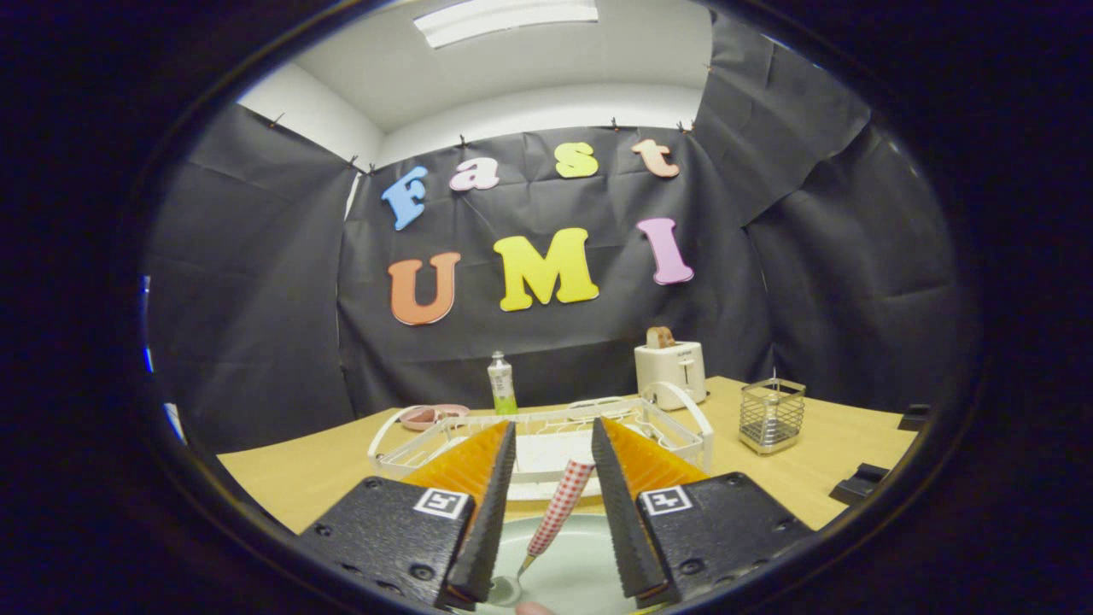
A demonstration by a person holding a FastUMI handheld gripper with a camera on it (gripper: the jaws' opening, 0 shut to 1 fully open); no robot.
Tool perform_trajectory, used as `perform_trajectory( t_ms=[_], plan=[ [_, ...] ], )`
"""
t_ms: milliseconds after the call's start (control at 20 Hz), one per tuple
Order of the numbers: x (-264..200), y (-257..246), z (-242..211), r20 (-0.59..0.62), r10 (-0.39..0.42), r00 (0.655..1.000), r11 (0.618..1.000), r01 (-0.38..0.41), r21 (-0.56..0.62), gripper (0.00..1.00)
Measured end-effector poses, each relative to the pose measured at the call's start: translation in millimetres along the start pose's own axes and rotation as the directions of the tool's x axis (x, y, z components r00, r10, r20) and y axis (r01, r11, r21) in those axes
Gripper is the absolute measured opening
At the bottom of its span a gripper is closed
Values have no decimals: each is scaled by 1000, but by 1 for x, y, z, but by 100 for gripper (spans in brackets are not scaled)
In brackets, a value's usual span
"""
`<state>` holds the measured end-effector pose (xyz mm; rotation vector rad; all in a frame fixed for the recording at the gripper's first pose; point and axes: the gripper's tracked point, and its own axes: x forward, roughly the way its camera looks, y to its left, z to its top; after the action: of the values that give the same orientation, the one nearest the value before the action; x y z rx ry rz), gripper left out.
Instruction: Take the plate from the dish rack, then take the spoon from the basket and place it into the plate.
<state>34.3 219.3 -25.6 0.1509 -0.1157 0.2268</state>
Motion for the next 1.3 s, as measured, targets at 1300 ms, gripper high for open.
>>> perform_trajectory(
  t_ms=[1300],
  plan=[
    [-130,-58,56,-24,-62,998,988,58,-145,100]
  ],
)
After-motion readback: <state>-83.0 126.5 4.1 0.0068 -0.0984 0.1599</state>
